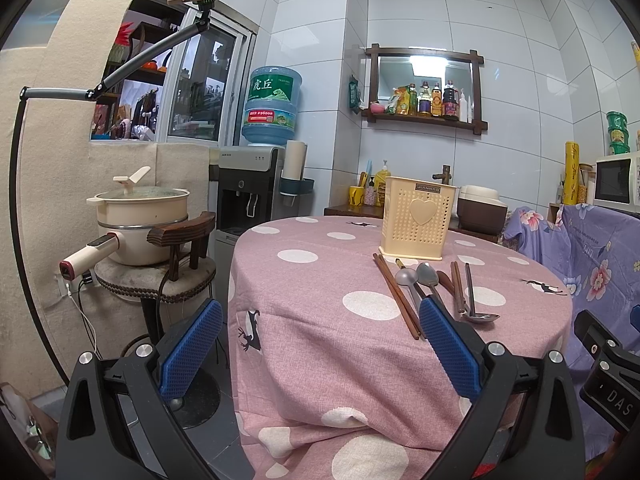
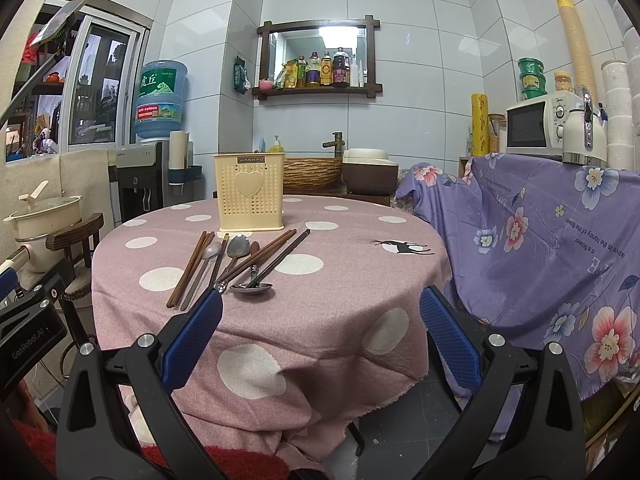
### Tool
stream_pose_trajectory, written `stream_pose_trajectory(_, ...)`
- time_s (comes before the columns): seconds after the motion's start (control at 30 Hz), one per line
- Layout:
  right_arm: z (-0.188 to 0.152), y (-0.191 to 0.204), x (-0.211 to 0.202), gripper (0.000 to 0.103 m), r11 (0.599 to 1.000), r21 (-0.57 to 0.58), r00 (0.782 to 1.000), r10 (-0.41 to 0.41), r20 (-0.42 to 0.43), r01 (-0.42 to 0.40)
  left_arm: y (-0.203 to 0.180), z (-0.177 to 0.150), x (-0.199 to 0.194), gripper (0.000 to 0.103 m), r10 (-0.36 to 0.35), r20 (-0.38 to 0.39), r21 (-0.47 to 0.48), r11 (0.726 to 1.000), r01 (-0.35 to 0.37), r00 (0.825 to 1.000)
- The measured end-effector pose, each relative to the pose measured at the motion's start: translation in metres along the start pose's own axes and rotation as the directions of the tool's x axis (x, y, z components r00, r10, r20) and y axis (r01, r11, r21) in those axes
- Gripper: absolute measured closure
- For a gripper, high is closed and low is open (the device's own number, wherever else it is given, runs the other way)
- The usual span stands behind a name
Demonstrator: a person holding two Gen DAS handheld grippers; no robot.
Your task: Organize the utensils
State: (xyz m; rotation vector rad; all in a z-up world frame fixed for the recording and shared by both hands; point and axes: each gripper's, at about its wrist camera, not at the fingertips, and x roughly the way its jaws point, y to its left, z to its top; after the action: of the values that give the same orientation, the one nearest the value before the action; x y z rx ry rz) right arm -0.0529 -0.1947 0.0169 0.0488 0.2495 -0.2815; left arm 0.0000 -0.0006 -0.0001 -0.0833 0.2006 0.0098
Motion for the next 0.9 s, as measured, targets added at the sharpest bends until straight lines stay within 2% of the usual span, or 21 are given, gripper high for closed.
stream_pose_trajectory(0.9, -0.0005, 0.0018, -0.0014, 0.005, 1.0, -0.002, 1.0, 0.001, -0.006, -0.001, -0.0002, 0.0, 0.0, 0.005, 0.0, -0.002, 0.0, 1.0, 0.0, 1.0)
